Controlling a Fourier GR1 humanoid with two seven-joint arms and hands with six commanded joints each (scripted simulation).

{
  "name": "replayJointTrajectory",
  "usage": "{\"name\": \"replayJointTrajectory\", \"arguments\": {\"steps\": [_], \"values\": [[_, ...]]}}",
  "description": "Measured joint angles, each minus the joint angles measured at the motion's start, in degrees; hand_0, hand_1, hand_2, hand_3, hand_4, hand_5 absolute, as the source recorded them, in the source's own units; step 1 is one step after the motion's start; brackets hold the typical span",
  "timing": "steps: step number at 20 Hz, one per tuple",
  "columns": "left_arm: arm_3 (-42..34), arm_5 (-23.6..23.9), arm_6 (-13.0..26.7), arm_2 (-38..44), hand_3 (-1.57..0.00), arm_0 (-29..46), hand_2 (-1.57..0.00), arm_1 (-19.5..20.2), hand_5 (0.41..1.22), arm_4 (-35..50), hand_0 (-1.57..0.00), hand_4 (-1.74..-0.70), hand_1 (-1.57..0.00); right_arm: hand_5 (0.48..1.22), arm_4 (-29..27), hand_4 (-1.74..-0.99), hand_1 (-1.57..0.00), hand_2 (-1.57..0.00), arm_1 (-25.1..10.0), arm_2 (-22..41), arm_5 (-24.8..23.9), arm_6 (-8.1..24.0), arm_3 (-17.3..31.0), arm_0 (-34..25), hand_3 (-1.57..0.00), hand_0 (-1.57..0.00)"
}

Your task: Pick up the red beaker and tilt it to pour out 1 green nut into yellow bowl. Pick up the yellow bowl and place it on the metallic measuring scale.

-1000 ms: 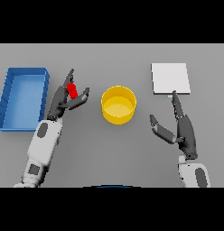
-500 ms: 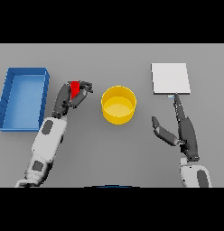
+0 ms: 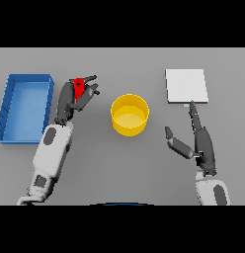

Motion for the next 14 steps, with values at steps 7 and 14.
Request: {"name": "replayJointTrajectory", "arguments": {"steps": [7, 14], "values": [[-7.2, -3.4, 10.5, -10.8, -1.56, -1.8, -1.56, 6.7, 1.122, -9.2, -1.56, -1.73, -1.56, 0.674, 0.6, -1.256, 0.00, 0.00, -1.0, -0.1, 0.1, -1.4, -0.2, 0.7, 0.00, 0.00], [-6.3, -5.1, 16.9, -17.1, -1.57, -5.5, -1.57, 10.8, 1.128, -15.5, -1.57, -1.74, -1.57, 0.683, 0.3, -1.254, 0.00, 0.00, -1.2, 0.0, 0.6, 0.8, -1.5, 0.2, 0.00, 0.00]]}}
